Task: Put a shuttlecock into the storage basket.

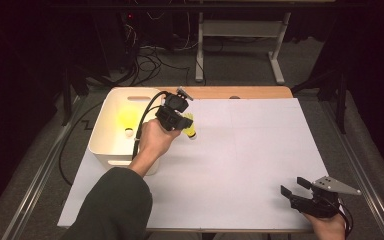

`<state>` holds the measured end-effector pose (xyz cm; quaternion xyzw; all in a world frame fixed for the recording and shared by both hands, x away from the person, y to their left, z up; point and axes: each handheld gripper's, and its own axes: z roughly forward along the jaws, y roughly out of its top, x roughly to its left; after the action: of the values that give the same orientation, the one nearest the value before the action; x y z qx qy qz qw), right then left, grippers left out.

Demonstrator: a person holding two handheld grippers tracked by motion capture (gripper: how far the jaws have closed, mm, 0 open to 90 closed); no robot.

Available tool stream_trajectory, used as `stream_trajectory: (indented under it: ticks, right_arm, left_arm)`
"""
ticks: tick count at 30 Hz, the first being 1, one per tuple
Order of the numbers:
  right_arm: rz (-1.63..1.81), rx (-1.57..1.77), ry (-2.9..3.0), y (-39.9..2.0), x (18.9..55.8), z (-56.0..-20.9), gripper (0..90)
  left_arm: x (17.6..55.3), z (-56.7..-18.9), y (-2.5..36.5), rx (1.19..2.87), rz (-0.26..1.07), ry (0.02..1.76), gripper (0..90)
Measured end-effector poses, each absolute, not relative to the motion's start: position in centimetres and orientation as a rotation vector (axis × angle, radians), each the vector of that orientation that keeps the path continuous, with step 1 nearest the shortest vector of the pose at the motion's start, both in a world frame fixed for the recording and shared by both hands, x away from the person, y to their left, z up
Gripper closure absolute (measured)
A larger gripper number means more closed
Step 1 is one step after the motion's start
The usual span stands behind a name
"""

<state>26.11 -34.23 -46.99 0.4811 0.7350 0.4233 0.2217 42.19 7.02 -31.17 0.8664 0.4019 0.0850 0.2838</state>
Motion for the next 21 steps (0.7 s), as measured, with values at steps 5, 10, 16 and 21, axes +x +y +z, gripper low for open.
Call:
stream_trajectory:
  ticks: [5, 10, 16, 21]
  right_arm:
    - [1.171, 1.329, 2.031, -34.2, 26.1, -47.0, 28.2]
    - [1.171, 1.330, 2.030, -34.2, 26.1, -47.0, 28.2]
    - [1.170, 1.329, 2.031, -34.2, 26.1, -47.0, 28.2]
    - [1.170, 1.329, 2.031, -34.2, 26.1, -47.0, 28.2]
  left_arm:
    - [42.3, -30.8, 7.3, 2.307, 0.233, 1.081, 89.7]
    - [42.4, -30.6, 7.7, 2.301, 0.234, 1.088, 89.8]
    - [42.5, -30.1, 8.3, 2.287, 0.235, 1.101, 89.8]
    - [42.5, -29.7, 8.8, 2.281, 0.244, 1.101, 89.8]
